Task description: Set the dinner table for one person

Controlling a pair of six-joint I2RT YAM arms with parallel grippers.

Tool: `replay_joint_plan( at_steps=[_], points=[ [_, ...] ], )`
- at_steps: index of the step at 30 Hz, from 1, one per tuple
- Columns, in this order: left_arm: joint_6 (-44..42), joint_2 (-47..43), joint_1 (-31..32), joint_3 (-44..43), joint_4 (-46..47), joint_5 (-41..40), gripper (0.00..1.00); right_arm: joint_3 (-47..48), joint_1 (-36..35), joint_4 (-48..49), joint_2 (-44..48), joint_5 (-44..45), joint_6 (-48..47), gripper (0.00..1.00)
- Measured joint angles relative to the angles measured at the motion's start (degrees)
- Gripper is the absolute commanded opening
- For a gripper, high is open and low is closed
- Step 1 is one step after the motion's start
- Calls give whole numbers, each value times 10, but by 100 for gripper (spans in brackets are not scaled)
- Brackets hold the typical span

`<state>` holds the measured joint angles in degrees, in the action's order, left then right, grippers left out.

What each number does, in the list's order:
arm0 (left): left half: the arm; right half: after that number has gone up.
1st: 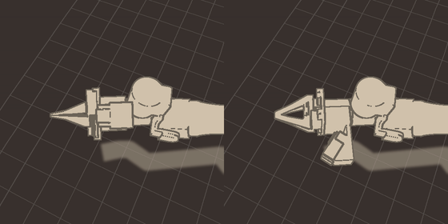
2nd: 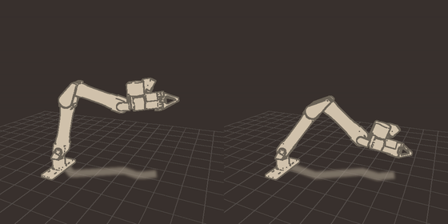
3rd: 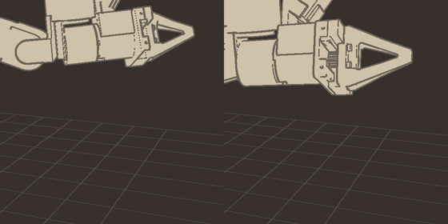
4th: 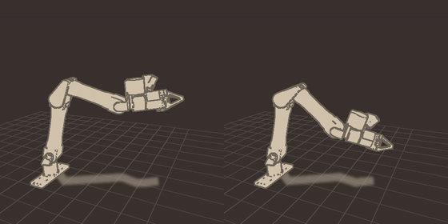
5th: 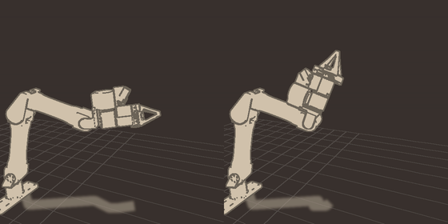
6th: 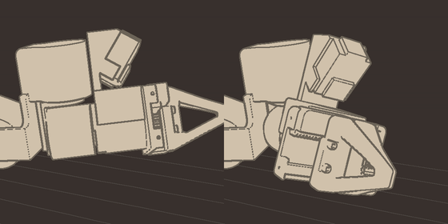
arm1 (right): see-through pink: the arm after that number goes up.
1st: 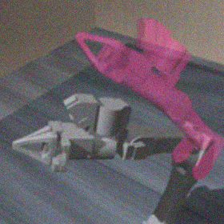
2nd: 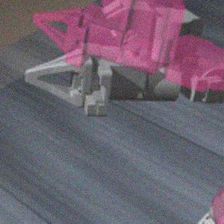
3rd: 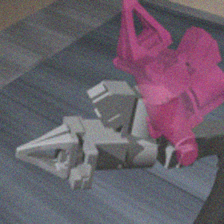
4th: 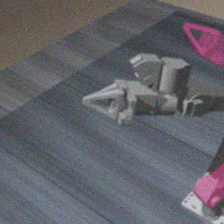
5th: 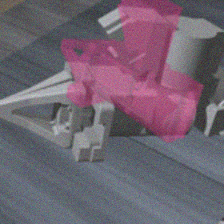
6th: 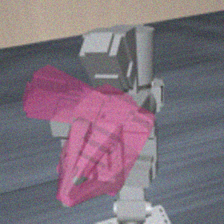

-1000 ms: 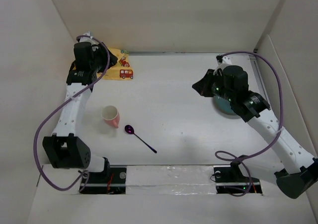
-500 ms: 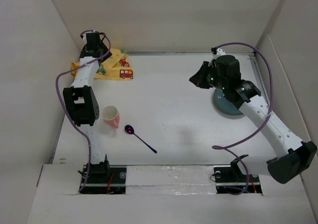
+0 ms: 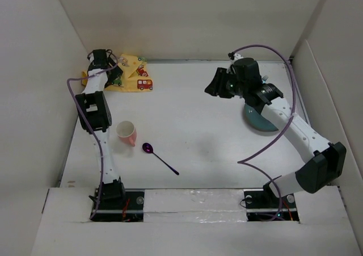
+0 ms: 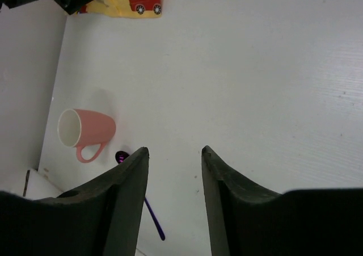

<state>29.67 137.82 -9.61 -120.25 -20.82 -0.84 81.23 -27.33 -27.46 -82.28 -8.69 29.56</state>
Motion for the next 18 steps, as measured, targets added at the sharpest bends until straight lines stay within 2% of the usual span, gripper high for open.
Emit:
replay_joint_plan(
  at_steps=[2,4,5,6,7,8,14,18],
  points=[
    [-5,22,9,-15,-3,14,59,1,-9,-1,-10,-4,0,50],
    [-13,41,18,-29,-3,21,42,2,-21,-3,-19,-7,-1,50],
    [-14,44,23,-33,-2,29,27,4,-26,-5,-24,-9,-2,50],
    [-15,45,27,-34,-2,35,17,5,-31,-5,-28,-10,-2,50],
    [-18,46,33,-34,-3,41,3,7,-35,-5,-32,-10,-2,50],
    [-19,46,38,-34,-3,47,0,9,-39,-6,-34,-11,-3,50],
    [-38,42,92,-10,16,80,0,16,-47,-4,-35,-10,-4,50],
    [-50,23,167,23,25,90,0,16,-44,-2,-37,4,-2,51]
  ],
)
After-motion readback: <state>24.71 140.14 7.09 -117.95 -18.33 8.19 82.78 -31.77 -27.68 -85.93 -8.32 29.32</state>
